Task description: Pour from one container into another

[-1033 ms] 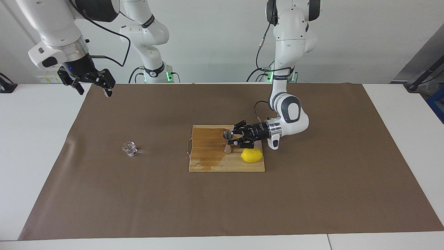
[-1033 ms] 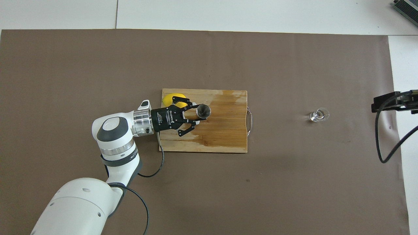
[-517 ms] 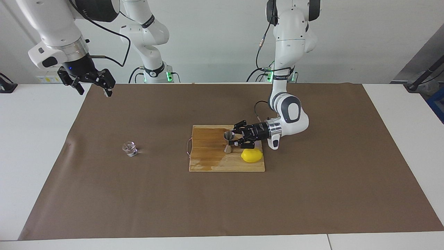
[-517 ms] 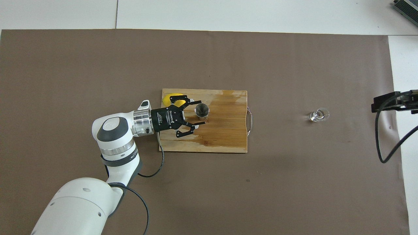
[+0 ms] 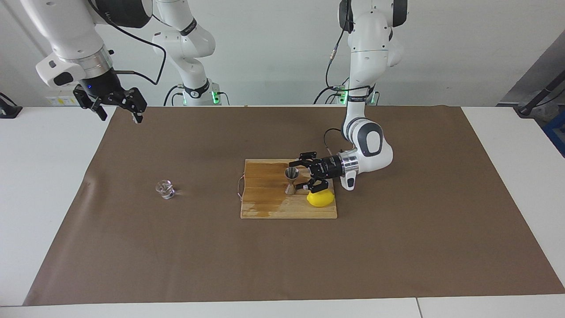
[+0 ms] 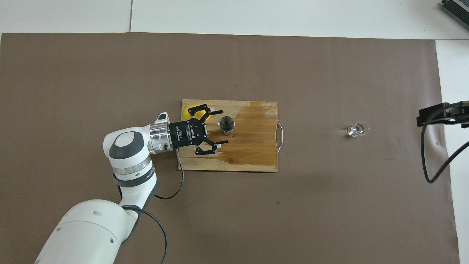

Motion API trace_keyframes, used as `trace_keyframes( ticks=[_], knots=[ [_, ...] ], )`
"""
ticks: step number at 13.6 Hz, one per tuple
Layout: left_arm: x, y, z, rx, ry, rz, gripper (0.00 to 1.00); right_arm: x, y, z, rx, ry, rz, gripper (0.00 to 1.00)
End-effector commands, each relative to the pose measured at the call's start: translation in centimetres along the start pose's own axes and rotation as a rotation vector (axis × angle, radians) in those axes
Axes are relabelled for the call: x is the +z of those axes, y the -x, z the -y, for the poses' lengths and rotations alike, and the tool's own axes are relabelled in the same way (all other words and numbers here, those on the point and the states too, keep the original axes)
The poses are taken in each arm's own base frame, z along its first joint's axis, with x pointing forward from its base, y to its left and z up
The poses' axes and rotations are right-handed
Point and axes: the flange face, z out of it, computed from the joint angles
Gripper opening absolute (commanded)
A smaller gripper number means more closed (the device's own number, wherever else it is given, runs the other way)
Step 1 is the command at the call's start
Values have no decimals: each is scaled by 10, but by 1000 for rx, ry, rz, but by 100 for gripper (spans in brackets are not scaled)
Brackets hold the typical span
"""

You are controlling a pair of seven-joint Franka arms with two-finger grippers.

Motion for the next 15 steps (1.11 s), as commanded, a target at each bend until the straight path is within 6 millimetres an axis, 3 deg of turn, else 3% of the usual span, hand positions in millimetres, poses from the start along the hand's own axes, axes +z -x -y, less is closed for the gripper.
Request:
trace_keyframes(
  ticks=[1,8,15],
  knots=[
    [-2,0,4,-14,15,14,100,0,0,-5,-19,11,2,100],
    [-7,11,-1,-76,6,47,100,1,-1,-6,-29,12,0,100],
    [-38,41,-19,-66,-4,56,100,-14,-9,-6,-83,-13,-32,100]
  ],
)
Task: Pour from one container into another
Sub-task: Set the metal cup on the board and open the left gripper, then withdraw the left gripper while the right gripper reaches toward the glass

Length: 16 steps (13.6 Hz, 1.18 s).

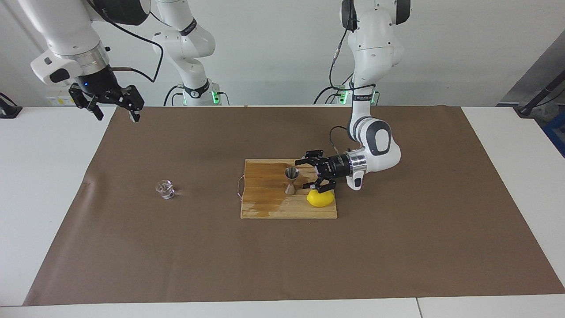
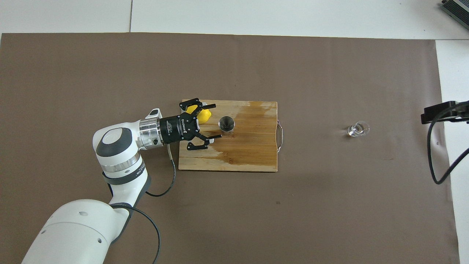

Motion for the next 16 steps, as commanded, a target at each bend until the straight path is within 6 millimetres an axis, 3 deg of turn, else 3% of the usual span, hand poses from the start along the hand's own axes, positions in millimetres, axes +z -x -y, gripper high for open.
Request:
trace_keyframes(
  ticks=[1,5,9,14,16],
  knots=[
    [-20,23,-3,-25,-24,8,100,1,-6,-3,-48,-43,2,100],
    [-77,52,-31,29,-81,-53,100,19,-17,-11,-249,-101,8,100],
    [-146,77,-59,96,-191,-153,100,44,-31,-8,-274,-120,12,100],
    [-196,109,-81,264,-367,-344,100,68,-42,-24,-297,-124,28,100],
    [-203,122,-87,421,-476,-428,100,74,-43,-24,-334,-140,30,100]
  ],
)
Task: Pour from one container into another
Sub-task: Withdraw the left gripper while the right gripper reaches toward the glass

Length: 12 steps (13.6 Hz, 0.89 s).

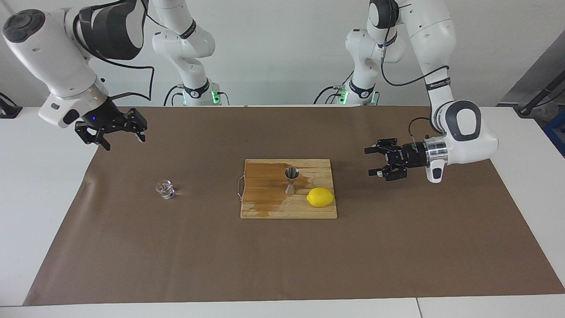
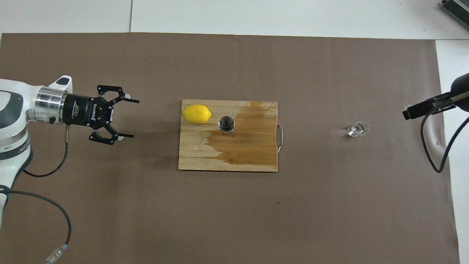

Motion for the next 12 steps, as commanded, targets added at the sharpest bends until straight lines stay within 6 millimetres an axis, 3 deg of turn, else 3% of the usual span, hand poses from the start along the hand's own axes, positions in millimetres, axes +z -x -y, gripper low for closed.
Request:
trace_keyframes(
  ticks=[1,4,8,12],
  knots=[
    [-17,13,-9,170,-136,-116,100,9,0,-9,-60,-58,-21,100],
    [-43,23,-11,348,-283,-243,100,53,10,-36,-232,-143,-76,100],
    [-73,28,-16,698,-512,-383,100,79,15,-57,-386,-184,-151,100],
    [-95,46,-23,902,-631,-467,100,121,35,-88,-536,-271,-270,100]
  ],
)
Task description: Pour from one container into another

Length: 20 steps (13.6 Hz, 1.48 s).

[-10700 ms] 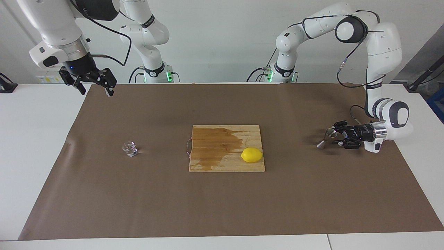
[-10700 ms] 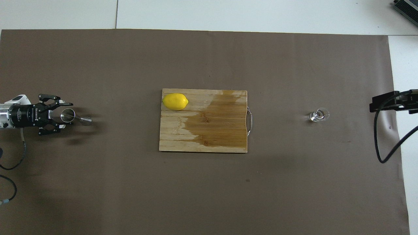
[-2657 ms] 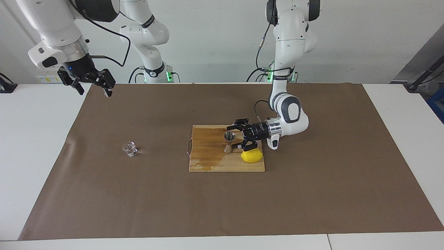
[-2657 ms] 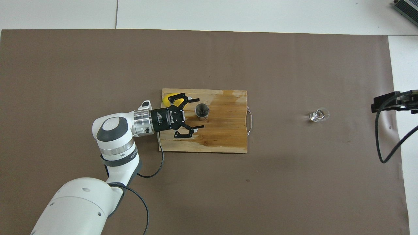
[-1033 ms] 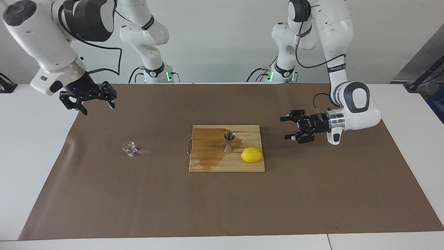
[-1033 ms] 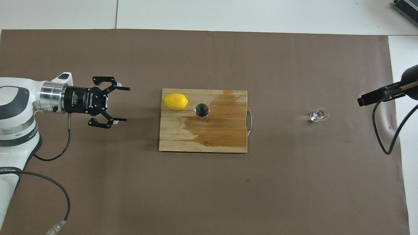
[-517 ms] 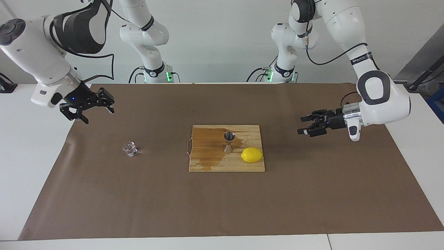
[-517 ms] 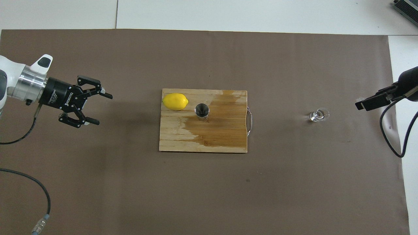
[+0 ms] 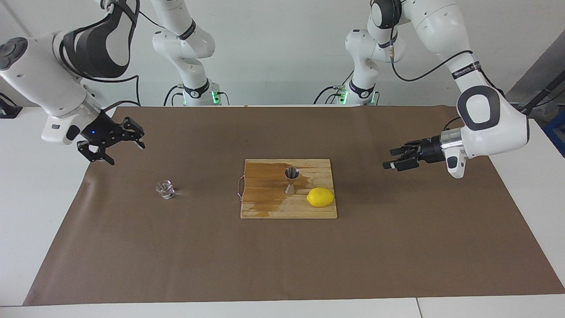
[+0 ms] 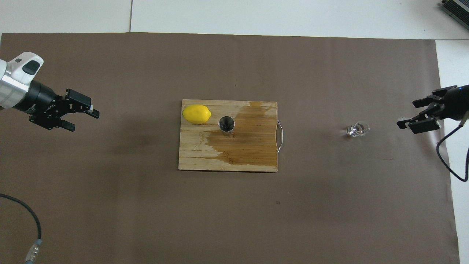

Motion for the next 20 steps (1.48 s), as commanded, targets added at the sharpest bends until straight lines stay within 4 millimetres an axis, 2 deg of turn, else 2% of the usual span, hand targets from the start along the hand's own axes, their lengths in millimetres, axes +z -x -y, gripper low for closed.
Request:
trace_keyframes(
  ticks=[1,3,4,5,7,9,14,15,16,17,20],
  knots=[
    [-24,6,-5,119,-85,-73,100,20,36,-15,-99,-29,-77,100],
    [-30,11,-14,151,-145,-83,100,32,45,-19,-164,-48,-113,100],
    [-43,18,-30,183,-167,-108,100,42,46,-24,-185,-68,-140,100],
    [-49,19,-36,192,-181,-119,100,53,45,-27,-208,-86,-176,100],
    [-51,24,-47,205,-181,-120,100,70,46,-35,-233,-104,-239,100],
    [-56,37,-68,215,-176,-134,100,86,46,-41,-287,-113,-285,100],
    [-67,52,-99,206,-200,-166,100,117,51,-47,-402,-151,-346,100],
    [-71,61,-109,204,-184,-175,100,119,55,-46,-423,-164,-353,100],
    [-67,69,-126,214,-173,-166,100,124,58,-45,-442,-180,-356,100],
    [-72,71,-120,192,-181,-163,100,126,59,-45,-471,-184,-363,100],
    [-68,87,-149,194,-235,-178,100,139,65,-44,-559,-197,-408,100]
  ],
)
